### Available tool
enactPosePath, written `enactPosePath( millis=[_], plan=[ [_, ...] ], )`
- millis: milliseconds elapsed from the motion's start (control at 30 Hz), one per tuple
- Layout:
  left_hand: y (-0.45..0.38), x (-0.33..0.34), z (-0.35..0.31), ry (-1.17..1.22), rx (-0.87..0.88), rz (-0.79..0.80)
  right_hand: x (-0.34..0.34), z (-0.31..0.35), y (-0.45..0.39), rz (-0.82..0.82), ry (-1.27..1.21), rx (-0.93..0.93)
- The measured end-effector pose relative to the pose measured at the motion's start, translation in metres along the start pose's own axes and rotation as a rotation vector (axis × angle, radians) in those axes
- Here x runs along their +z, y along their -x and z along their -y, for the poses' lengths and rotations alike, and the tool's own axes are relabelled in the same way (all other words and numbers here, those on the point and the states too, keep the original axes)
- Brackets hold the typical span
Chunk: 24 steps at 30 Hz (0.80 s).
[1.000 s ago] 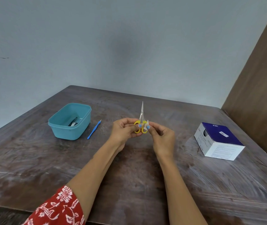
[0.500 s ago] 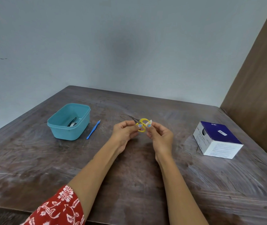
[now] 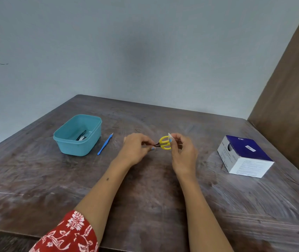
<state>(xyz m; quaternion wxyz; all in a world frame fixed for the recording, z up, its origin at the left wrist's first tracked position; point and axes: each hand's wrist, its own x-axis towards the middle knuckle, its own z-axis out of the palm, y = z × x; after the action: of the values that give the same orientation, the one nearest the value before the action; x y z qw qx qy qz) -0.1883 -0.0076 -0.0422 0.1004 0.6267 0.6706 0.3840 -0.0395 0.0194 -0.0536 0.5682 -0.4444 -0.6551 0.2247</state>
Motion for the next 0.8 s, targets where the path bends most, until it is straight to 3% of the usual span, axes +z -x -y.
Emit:
enactPosePath(
  millis=[100,433,700,800],
  plan=[
    [0.002,0.001,-0.002,0.048,0.031,0.057,0.0,-0.002,0.0,-0.032,0.019,-0.042],
    [0.002,0.008,0.0,0.221,-0.037,-0.012,-0.003,-0.006,0.0,-0.161,0.098,0.066],
    [0.0,0.01,0.001,0.394,-0.073,-0.014,0.008,-0.009,0.001,0.021,-0.351,0.377],
    [-0.001,0.013,0.002,0.474,-0.088,-0.014,0.011,-0.006,0.002,0.021,-0.481,0.409]
  ],
)
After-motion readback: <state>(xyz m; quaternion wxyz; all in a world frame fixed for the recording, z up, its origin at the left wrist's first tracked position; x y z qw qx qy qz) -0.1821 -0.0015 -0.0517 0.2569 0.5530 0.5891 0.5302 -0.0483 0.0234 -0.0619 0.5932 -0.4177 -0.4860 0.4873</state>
